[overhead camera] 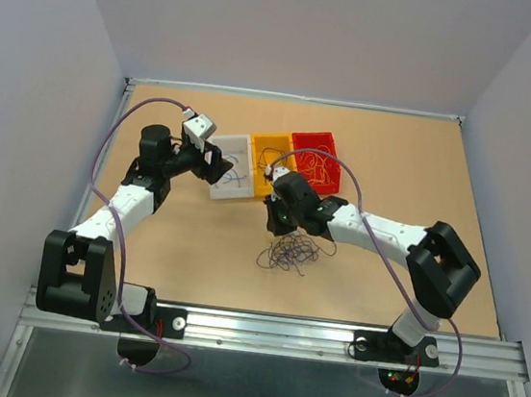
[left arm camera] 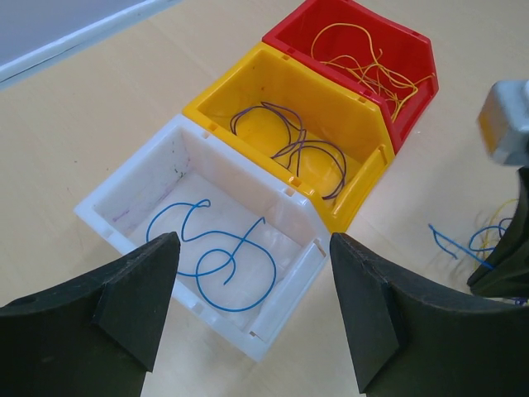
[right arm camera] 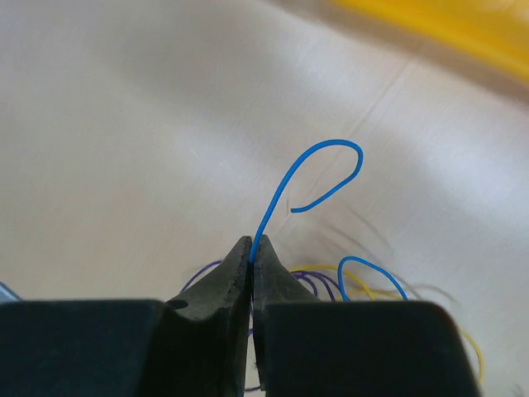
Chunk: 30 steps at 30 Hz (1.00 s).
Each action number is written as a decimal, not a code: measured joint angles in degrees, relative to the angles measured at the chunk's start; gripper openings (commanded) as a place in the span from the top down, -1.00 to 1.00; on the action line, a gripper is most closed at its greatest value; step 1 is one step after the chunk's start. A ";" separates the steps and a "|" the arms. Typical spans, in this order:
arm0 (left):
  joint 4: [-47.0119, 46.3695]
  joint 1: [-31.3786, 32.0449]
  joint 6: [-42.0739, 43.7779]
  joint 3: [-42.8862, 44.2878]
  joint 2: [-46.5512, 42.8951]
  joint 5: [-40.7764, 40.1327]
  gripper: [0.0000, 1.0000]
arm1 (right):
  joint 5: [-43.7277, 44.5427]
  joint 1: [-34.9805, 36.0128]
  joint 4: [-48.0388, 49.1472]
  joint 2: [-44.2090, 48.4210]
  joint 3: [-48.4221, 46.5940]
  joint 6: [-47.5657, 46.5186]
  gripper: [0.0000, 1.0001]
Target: Untangle the cables
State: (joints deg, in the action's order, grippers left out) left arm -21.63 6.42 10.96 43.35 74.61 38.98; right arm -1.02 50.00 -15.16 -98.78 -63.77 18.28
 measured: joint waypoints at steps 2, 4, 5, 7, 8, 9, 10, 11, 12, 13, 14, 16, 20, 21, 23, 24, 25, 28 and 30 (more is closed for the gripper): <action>0.00 0.00 0.11 0.00 0.00 0.02 -0.68 | 1.66 0.00 0.15 3.72 0.11 -0.15 0.93; 0.00 0.00 0.13 0.00 0.00 0.04 -0.68 | 2.45 0.00 0.39 6.88 0.26 -0.33 0.94; 0.00 0.00 0.15 0.00 0.00 0.07 -0.68 | 2.75 0.00 0.61 9.38 0.48 -0.39 0.94; 0.00 0.00 0.15 0.00 0.00 0.28 -0.68 | 2.91 0.02 0.85 13.42 0.85 -0.57 0.92; 0.00 0.00 0.15 0.00 0.00 0.39 -0.68 | 2.91 0.09 0.94 15.30 1.03 -0.61 0.90; 0.00 0.00 0.15 0.00 0.00 0.72 -0.69 | 2.89 0.20 1.11 17.59 1.22 -0.74 0.90; 0.00 0.00 0.17 0.00 0.00 1.14 -0.70 | 2.82 0.33 1.40 19.80 1.55 -0.79 0.90; 0.00 0.00 0.22 0.00 0.00 2.03 -0.71 | 2.71 0.35 1.60 21.24 1.81 -0.81 0.91; 0.00 0.00 0.42 0.00 0.00 3.28 -0.76 | 2.54 0.39 1.73 23.06 2.03 -0.83 0.91; 0.00 0.00 0.74 0.00 0.00 5.31 -0.84 | 2.47 0.46 1.99 24.26 2.25 -0.85 0.92; 0.00 0.00 0.90 0.00 0.00 6.73 -0.96 | 2.47 0.48 2.38 25.77 2.62 -0.92 0.93; 0.09 0.24 1.88 0.00 0.00 11.76 -0.98 | 2.51 0.50 2.75 27.30 3.17 -0.98 0.95; 1.03 1.88 5.44 -0.57 -0.57 18.95 -0.98 | 2.54 0.63 3.58 27.93 4.79 -1.01 0.96; 1.18 3.15 6.64 -1.33 -1.31 20.17 -0.98 | 2.54 0.66 3.65 27.93 5.18 -1.01 0.97; 1.70 5.81 9.14 -3.15 -3.19 21.81 -0.98 | 2.49 0.66 3.80 27.93 6.10 -0.98 0.96; 1.77 7.54 10.78 -4.17 -4.33 22.23 -0.98 | 2.29 0.66 4.02 27.93 6.45 -0.96 0.97; 1.97 9.01 11.37 -5.01 -5.20 22.38 -0.98 | 2.25 0.66 4.04 27.93 6.60 -0.96 0.96; 2.19 13.49 14.64 -6.99 -7.50 22.53 -0.98 | 1.60 0.66 4.42 27.96 6.62 -0.96 0.96; 2.14 15.61 16.04 -7.74 -8.37 22.56 -0.98 | 1.11 0.66 4.90 27.96 6.62 -0.94 0.96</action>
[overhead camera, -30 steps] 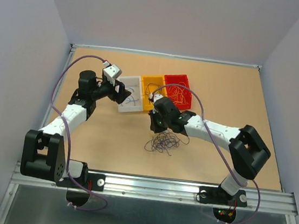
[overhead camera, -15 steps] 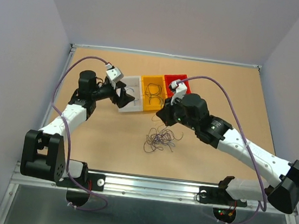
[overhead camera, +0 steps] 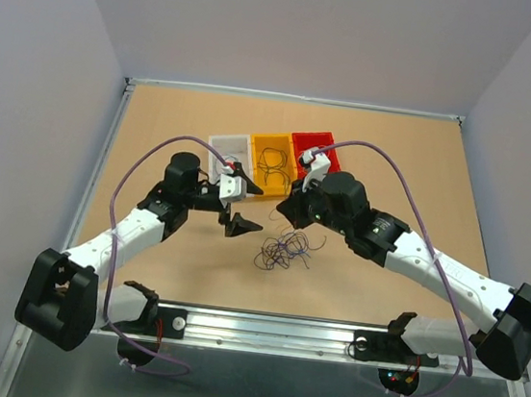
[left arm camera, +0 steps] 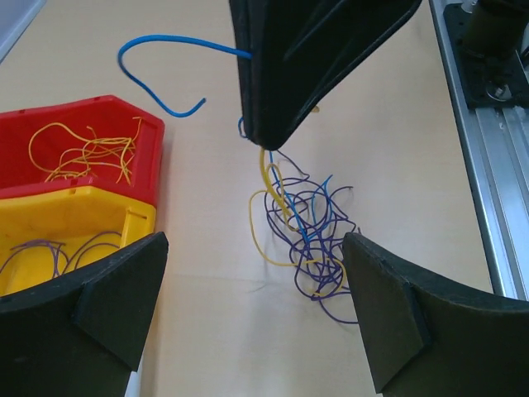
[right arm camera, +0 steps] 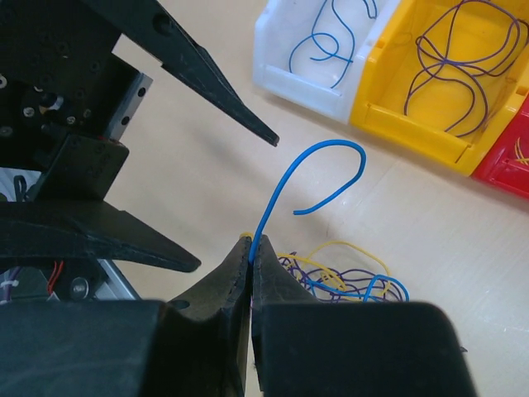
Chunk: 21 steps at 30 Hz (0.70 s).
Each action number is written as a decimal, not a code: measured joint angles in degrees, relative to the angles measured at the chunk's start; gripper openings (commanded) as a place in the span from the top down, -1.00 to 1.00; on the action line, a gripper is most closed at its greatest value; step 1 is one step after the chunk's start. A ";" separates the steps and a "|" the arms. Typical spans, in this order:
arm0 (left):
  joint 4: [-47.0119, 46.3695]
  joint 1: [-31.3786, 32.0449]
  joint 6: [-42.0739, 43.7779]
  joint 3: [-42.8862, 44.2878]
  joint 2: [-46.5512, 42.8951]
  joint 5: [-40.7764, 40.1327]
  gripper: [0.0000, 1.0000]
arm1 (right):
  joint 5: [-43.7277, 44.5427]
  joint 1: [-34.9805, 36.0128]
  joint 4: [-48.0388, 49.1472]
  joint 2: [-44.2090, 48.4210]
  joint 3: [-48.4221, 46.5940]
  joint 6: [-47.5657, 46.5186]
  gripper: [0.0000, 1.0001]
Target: Untangle the cables
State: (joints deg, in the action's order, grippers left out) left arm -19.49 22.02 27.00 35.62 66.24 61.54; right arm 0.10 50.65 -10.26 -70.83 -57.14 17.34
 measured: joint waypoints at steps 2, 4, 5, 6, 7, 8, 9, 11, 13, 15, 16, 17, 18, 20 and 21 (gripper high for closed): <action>-0.11 1.09 0.63 -0.13 -0.04 -0.48 -0.98 | -0.63 0.00 0.52 0.00 0.00 0.02 0.96; -0.55 2.16 0.74 -0.13 0.33 -1.18 -0.94 | -1.25 0.00 0.81 0.00 0.00 0.00 0.96; -1.01 2.86 0.70 -0.11 0.81 -1.77 -0.91 | -1.70 0.00 0.96 -0.02 0.00 0.04 0.96; -1.29 3.56 0.59 -0.11 1.42 -2.16 -0.81 | -2.10 0.00 1.18 -0.02 0.00 0.09 0.96; -1.53 4.33 0.50 0.00 2.49 -2.51 -0.72 | -2.29 0.00 1.36 -0.02 0.00 0.15 0.97; -1.68 5.05 0.17 0.26 3.69 -3.04 -0.53 | -2.58 0.00 1.62 -0.02 0.00 0.20 0.96; -1.70 5.60 0.09 0.59 4.92 -3.41 -0.10 | -2.93 0.00 1.81 -0.02 0.00 0.22 0.96; -1.66 6.51 -0.39 1.55 7.39 -3.98 0.24 | -3.45 0.00 2.01 -0.02 0.00 0.22 0.96; -1.73 7.08 -0.59 2.27 9.03 -4.39 0.65 | -3.78 0.00 2.21 -0.02 0.00 0.24 0.96; -1.79 7.17 -0.74 2.47 9.35 -4.59 1.00 | -3.82 0.00 2.34 -0.02 0.00 0.24 0.95; -1.86 7.17 -0.87 2.47 9.35 -4.57 1.00 | -3.82 0.00 2.36 -0.02 0.00 0.24 0.95; -1.99 7.17 -0.83 2.47 9.33 -4.55 1.00 | -3.80 0.00 2.45 -0.02 0.00 0.24 0.93; -2.05 7.17 -0.68 2.47 9.31 -4.59 1.00 | -3.80 0.00 2.60 -0.02 0.02 0.24 0.88; -1.97 7.15 -0.66 2.47 8.92 -4.66 1.00 | -3.58 0.00 3.02 -0.04 0.15 0.39 0.68; -1.92 7.15 -0.57 2.47 8.46 -4.72 1.00 | -3.45 0.00 3.41 -0.02 0.33 0.39 0.63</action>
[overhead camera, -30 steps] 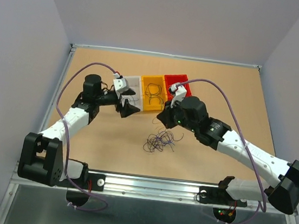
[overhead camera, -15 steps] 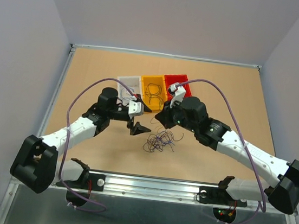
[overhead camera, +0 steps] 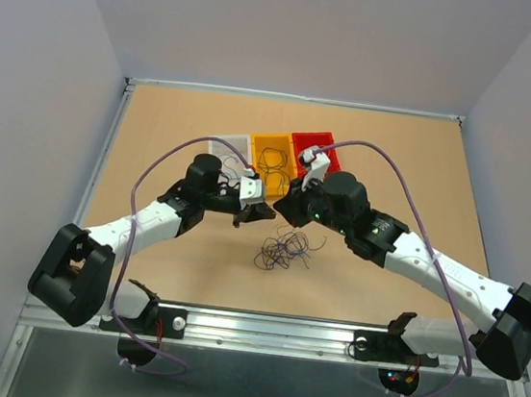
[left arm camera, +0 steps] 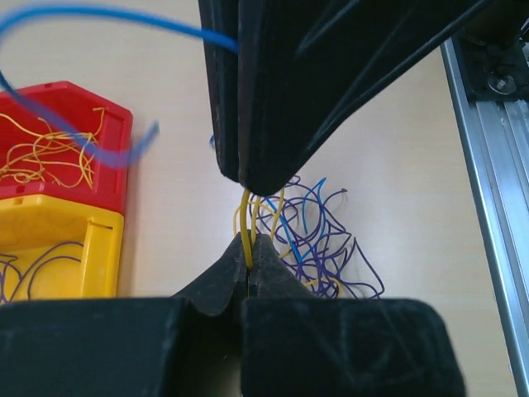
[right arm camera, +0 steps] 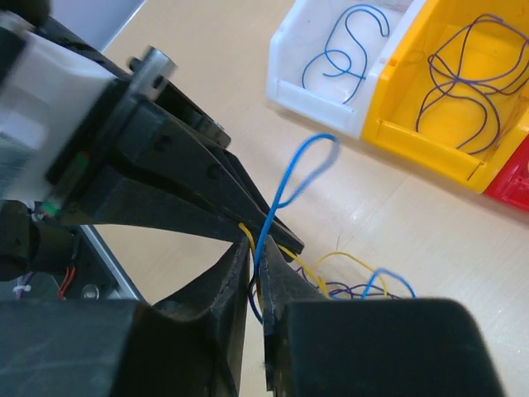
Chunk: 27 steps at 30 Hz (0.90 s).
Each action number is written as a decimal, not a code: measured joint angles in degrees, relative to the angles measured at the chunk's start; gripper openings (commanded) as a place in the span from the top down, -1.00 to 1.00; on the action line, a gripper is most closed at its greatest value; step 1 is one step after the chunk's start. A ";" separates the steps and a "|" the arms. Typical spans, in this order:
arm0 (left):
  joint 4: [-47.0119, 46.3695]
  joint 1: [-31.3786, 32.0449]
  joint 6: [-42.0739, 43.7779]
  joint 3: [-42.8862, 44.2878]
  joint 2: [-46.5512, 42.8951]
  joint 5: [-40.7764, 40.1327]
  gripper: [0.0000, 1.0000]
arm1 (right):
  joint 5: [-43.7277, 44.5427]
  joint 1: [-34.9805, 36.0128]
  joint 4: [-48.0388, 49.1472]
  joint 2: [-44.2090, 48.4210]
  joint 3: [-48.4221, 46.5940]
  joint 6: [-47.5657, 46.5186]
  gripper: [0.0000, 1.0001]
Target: Untangle the cables
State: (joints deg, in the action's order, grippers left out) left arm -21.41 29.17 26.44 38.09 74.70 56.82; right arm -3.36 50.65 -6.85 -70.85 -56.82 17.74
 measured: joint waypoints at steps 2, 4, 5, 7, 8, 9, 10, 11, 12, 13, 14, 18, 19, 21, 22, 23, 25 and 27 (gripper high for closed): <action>0.04 0.02 0.26 0.00 -0.94 -0.07 1.00 | 0.66 0.00 0.42 0.00 0.70 0.09 0.52; 0.35 0.02 1.01 0.00 -2.10 -0.07 1.00 | 1.79 0.02 0.37 0.02 1.62 0.09 0.51; 0.50 0.02 1.31 0.00 -2.38 -0.07 1.00 | 2.32 0.02 0.46 0.02 1.88 0.11 0.67; 1.16 0.02 2.16 0.00 -2.99 -0.09 1.00 | 3.54 0.02 0.31 0.22 2.38 0.20 0.99; 1.49 0.02 2.56 0.00 -3.10 -0.11 1.00 | 3.76 0.02 0.37 0.31 2.43 0.46 0.99; 1.68 0.02 2.97 0.00 -3.10 -0.13 1.00 | 4.07 0.04 0.44 0.55 2.45 0.52 0.99; 1.95 0.02 3.39 0.00 -3.10 -0.11 1.00 | 4.33 0.04 0.44 0.79 2.45 0.61 0.90; 2.10 0.02 3.76 0.00 -3.10 -0.11 1.00 | 4.59 0.11 0.46 1.05 2.45 0.70 0.82; 2.27 0.02 4.13 0.00 -3.10 -0.11 1.00 | 4.81 0.26 0.46 1.22 2.45 0.81 0.77; 2.45 0.07 4.66 0.00 -3.10 -0.09 1.00 | 5.14 0.44 0.44 1.46 2.47 0.98 0.73; 2.58 0.15 5.09 0.00 -3.10 -0.09 1.00 | 5.31 0.46 0.42 1.57 2.49 1.16 0.73; 4.70 0.24 6.78 0.00 -3.10 -0.37 1.00 | 7.98 0.46 0.48 2.99 3.37 1.49 0.57; 5.03 0.24 7.04 0.00 -3.10 -0.42 1.00 | 8.37 0.44 0.37 3.30 3.50 1.53 0.58; 5.81 0.24 7.48 0.00 -3.10 -0.52 1.00 | 9.60 0.42 0.48 3.93 3.72 1.66 0.86; 5.97 0.24 7.65 0.00 -3.10 -0.55 1.00 | 9.94 0.42 0.48 4.11 3.80 1.79 0.96; 6.16 0.24 7.78 0.00 -3.10 -0.57 1.00 | 10.32 0.42 0.50 4.31 3.87 1.70 0.94; 6.51 0.24 8.15 0.00 -3.10 -0.57 1.00 | 10.99 0.42 0.52 4.72 4.13 1.99 0.73; 6.75 0.24 8.50 0.00 -3.08 -0.55 1.00 | 11.30 0.44 0.52 4.85 4.17 2.10 0.74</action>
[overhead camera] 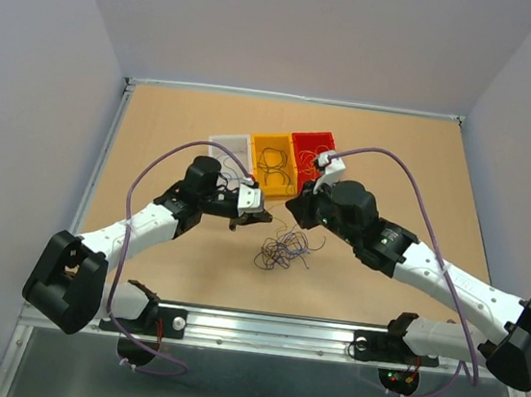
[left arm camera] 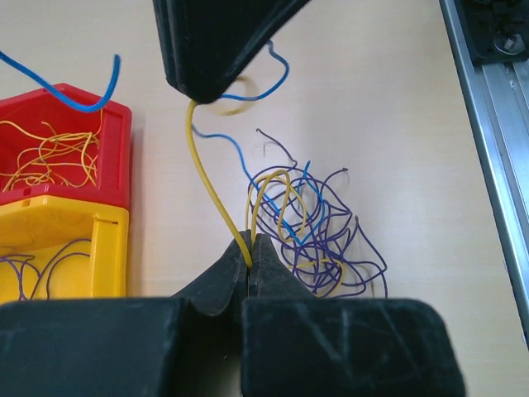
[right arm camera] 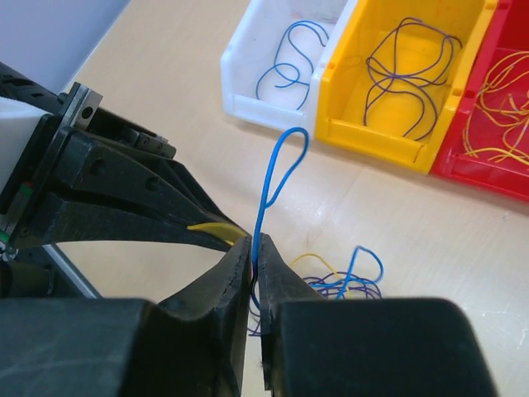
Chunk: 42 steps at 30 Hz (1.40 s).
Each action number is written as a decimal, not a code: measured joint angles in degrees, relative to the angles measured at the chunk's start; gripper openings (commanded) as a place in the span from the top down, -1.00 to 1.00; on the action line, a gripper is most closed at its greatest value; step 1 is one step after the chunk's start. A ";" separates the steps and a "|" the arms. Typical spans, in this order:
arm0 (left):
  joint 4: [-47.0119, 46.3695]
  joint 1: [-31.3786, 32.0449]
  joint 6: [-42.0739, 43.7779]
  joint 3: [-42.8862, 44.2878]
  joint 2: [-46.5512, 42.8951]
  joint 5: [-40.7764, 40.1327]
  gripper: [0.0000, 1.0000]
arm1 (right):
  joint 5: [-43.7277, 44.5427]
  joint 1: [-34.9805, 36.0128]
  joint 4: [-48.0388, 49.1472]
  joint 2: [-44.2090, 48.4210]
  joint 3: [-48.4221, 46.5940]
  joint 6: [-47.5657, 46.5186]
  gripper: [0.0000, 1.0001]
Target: Untangle the cables
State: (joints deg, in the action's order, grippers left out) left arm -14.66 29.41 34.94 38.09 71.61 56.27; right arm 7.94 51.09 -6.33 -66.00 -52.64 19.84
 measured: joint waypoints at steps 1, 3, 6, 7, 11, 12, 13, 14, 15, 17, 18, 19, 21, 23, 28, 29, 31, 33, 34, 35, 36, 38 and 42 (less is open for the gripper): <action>0.22 0.00 0.24 0.00 0.04 0.00 1.00 | 0.44 -0.02 0.02 0.07 0.00 0.04 0.79; 0.85 0.00 0.68 0.00 0.33 -0.09 1.00 | 1.03 -0.02 0.02 0.35 0.04 0.07 0.81; 1.75 0.00 1.09 0.00 0.66 -0.59 1.00 | 2.34 -0.02 0.20 1.22 0.42 0.11 0.80; 2.14 0.00 1.22 0.00 0.66 -0.96 1.00 | 3.10 -0.02 0.35 1.86 0.81 0.13 0.77; 2.54 0.00 1.60 0.00 0.66 -3.37 1.00 | 6.60 -0.02 0.37 4.42 2.14 0.81 0.74; 2.54 0.00 1.64 0.00 0.66 -4.20 1.00 | 8.24 -0.02 0.39 5.90 2.75 1.05 0.75; 2.54 0.00 1.64 0.00 0.66 -4.87 1.00 | 9.07 -0.02 0.42 6.78 3.06 1.20 0.76; 2.54 -0.02 1.60 0.00 0.66 -5.35 1.00 | 10.16 -0.02 0.44 7.82 3.48 1.40 0.77; 2.54 -0.02 1.53 0.02 0.72 -5.99 1.00 | 11.74 -0.02 0.57 9.18 4.11 1.68 0.80; 2.47 -0.17 1.40 0.31 1.33 -7.06 1.00 | 14.49 -0.02 0.83 12.09 5.35 2.32 0.88; 2.45 -0.24 1.25 0.44 1.81 -7.63 1.00 | 15.91 -0.02 1.07 13.70 6.16 2.62 0.90; 2.47 -0.24 1.22 0.52 2.10 -8.07 1.00 | 17.16 -0.02 1.22 15.34 6.88 2.91 0.96; 2.54 -0.28 1.05 0.74 2.82 -9.60 1.00 | 18.75 -0.02 1.86 17.81 8.09 2.93 0.99; 2.51 -0.28 0.90 0.96 3.04 -11.02 1.00 | 19.82 -0.02 2.60 20.33 9.25 2.71 0.99; 2.45 -1.05 0.55 1.22 3.02 -12.20 1.00 | 19.67 -0.02 4.02 26.58 8.72 0.70 0.99; 2.47 -1.05 0.55 1.22 2.99 -12.24 1.00 | 19.17 -0.02 4.02 27.08 7.87 0.42 0.99; 2.54 -1.33 0.57 1.22 2.71 -12.24 1.00 | 17.59 -0.02 4.15 26.86 4.39 -0.22 0.99; 2.58 -1.40 0.59 1.22 1.86 -12.15 1.00 | 15.78 -0.02 4.04 24.59 -1.95 -0.83 0.99; 2.58 -1.40 0.63 1.22 1.29 -12.09 1.00 | 14.67 -0.04 3.69 23.12 -5.64 -1.25 0.99; 2.58 -1.40 0.68 1.22 0.79 -11.87 1.00 | 13.77 -0.07 3.93 20.90 -9.88 -1.60 0.99; 2.58 -1.40 0.83 1.22 0.15 -11.65 1.00 | 12.22 -0.07 4.28 18.53 -15.56 -2.05 0.99; 2.56 -1.40 1.07 1.22 -0.68 -11.13 1.00 | 9.14 -0.07 5.25 13.33 -25.75 -2.82 0.99; 3.26 -1.42 1.86 1.22 -0.57 -9.75 1.00 | 4.07 -0.07 6.29 4.57 -43.47 -4.02 0.99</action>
State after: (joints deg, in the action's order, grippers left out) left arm -11.40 27.99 36.80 39.31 71.05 46.52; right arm 12.01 51.03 -0.03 -61.43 -96.12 15.81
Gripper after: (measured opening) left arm 0.040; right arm 0.032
